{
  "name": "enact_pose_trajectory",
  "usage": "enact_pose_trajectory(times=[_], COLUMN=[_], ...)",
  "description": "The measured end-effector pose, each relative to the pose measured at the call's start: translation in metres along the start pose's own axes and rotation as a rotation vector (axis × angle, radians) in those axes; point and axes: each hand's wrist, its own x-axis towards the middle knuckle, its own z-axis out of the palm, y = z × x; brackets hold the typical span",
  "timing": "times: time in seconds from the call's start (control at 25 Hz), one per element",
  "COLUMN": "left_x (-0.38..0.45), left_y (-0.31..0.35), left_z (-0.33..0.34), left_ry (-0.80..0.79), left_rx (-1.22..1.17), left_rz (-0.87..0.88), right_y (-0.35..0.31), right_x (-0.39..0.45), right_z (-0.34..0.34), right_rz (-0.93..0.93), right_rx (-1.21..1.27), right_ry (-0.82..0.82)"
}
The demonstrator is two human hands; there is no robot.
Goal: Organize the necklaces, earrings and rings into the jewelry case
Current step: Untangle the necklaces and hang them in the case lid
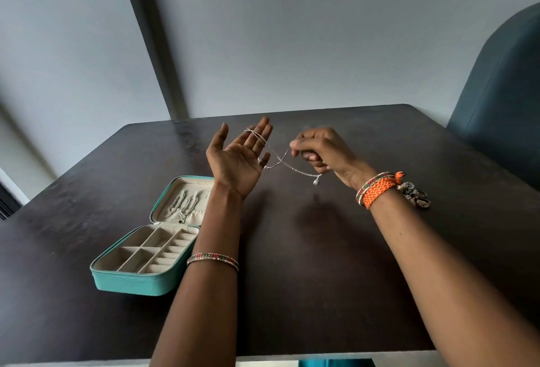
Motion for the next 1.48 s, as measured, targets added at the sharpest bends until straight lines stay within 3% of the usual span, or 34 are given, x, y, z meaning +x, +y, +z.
enact_pose_trajectory(times=[0.16,0.28,0.52,0.64,0.76,0.92,1.12,1.2,1.28,1.48], left_x=[0.0,-0.002,-0.002,-0.003,-0.002,-0.002,0.003,0.005,0.007,0.006], left_y=[-0.005,-0.009,-0.017,-0.015,-0.012,-0.008,0.001,0.0,-0.001,-0.002], left_z=[0.014,0.024,0.023,0.022,0.023,0.021,0.006,0.005,0.002,0.002], left_ry=[-0.09,-0.108,-0.049,-0.052,-0.04,0.129,0.203,0.204,0.192,0.097], left_rx=[0.312,0.497,0.755,0.832,0.744,0.619,0.025,-0.079,-0.013,0.212], left_rz=[-0.131,-0.207,-0.024,-0.037,-0.116,-0.134,0.02,0.081,0.088,-0.008], right_y=[-0.011,-0.007,0.008,0.012,0.012,0.013,0.018,0.018,0.016,-0.002], right_x=[-0.004,-0.003,0.004,0.005,0.006,0.007,0.009,0.01,0.009,-0.001], right_z=[-0.003,-0.004,-0.018,-0.018,-0.014,-0.013,-0.022,-0.014,-0.005,0.013], right_rz=[-0.069,-0.087,-0.056,-0.014,0.034,0.081,0.102,0.116,0.082,-0.043], right_rx=[0.002,0.026,0.181,0.181,0.207,0.316,0.518,0.43,0.199,-0.184], right_ry=[-0.15,-0.063,0.102,0.128,0.147,0.148,0.206,0.215,0.183,-0.132])
